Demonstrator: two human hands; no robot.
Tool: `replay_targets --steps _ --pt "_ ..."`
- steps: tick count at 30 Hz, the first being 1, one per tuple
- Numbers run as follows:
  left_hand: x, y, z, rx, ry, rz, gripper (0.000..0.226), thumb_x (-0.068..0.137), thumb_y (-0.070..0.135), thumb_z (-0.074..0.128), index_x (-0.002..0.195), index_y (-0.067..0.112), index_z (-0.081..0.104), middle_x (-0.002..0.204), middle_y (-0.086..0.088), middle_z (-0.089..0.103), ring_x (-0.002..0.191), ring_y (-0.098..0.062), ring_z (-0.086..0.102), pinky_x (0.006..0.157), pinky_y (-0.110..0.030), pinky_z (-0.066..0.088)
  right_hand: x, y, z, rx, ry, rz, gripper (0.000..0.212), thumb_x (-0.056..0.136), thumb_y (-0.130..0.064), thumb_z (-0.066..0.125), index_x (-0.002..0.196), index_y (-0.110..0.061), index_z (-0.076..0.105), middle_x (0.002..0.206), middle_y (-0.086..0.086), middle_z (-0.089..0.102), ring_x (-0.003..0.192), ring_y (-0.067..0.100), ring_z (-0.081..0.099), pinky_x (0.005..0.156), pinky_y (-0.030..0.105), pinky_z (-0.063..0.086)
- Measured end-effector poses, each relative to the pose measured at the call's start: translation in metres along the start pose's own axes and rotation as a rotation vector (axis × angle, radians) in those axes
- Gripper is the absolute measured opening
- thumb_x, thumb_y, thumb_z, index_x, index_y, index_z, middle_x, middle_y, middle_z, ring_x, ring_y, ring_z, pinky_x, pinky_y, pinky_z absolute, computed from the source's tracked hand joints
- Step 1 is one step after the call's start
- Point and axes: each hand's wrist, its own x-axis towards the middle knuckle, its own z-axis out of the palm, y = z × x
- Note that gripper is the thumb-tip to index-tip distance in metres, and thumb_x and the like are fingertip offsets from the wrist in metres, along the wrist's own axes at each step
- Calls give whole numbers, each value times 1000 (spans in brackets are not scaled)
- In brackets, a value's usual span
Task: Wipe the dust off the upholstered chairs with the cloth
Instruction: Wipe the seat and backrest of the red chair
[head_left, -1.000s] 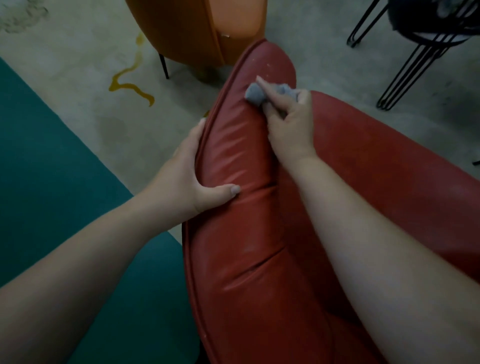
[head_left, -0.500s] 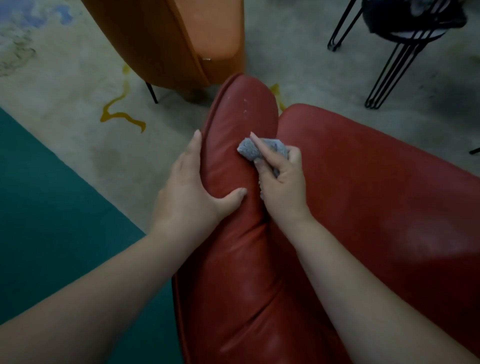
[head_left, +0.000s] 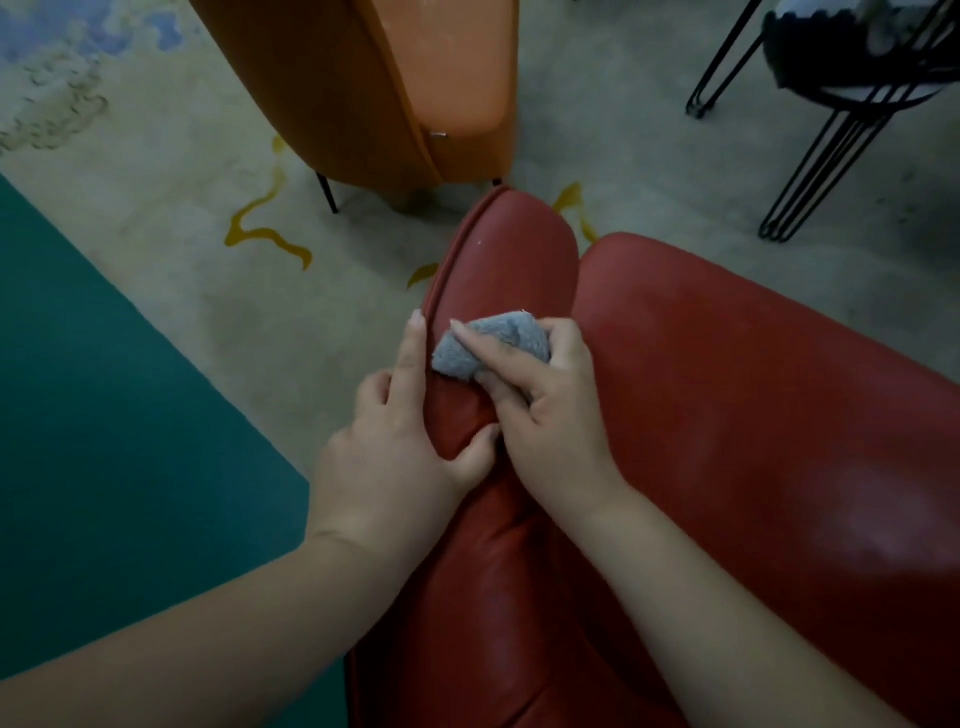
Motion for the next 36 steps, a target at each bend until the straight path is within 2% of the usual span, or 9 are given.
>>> replay_targets --steps 5,9,11,15,20,25,29,32,36 --pt "6 3 0 61 2 -16 102 69 81 42 146 43 -14 130 2 46 92 -24 62 64 -28 36 93 21 4 -166 59 27 38 88 -13 60 121 -32 63 101 6 41 101 31 50 96 39 42" --pt "5 2 0 49 -15 -26 102 69 81 42 146 44 -13 128 3 46 90 -22 62 64 -27 35 138 35 4 -71 70 189 34 92 -18 57 122 -34 63 107 0 38 115 22 47 106 26 34" --pt "5 1 -1 43 -22 -24 102 68 81 43 146 45 -13 128 3 47 89 -24 63 64 -27 36 123 27 2 -83 11 181 36 92 -19 57 124 -34 60 106 2 39 111 23 48 104 24 35" --pt "3 0 0 37 -44 -42 106 67 79 45 147 38 -11 131 0 46 90 -26 64 62 -28 36 46 0 0 -85 -117 23 37 89 -19 59 122 -37 62 104 5 44 100 26 50 95 32 45" --pt "6 3 -1 70 -37 -59 108 67 79 46 150 31 -3 131 -2 47 93 -28 64 65 -31 42 81 7 3 -170 -84 16 38 89 -15 60 119 -37 63 101 5 42 100 28 49 95 33 42" --pt "5 4 -3 77 -43 -58 107 68 80 45 149 33 -7 132 -1 45 93 -26 63 66 -29 40 145 29 7 -123 -3 168 33 93 -19 56 121 -35 62 108 0 36 116 25 46 103 21 33" --pt "4 2 -3 69 -59 -63 107 67 79 45 148 33 -9 132 -1 44 96 -26 62 68 -31 43 89 15 2 -128 -44 99 41 92 -17 57 128 -36 56 105 3 39 104 24 50 99 26 39" --pt "3 3 -2 37 -64 -58 105 66 75 47 148 34 -5 133 -3 46 90 -27 64 62 -28 35 16 -1 -1 -70 -61 41 44 90 -22 55 129 -42 52 103 0 42 97 19 51 95 28 44" --pt "7 0 0 44 -47 -56 106 65 78 45 148 34 -4 130 -4 48 87 -27 65 60 -27 34 32 8 3 -88 -15 17 42 88 -15 58 125 -37 57 99 4 43 93 25 52 92 37 47"
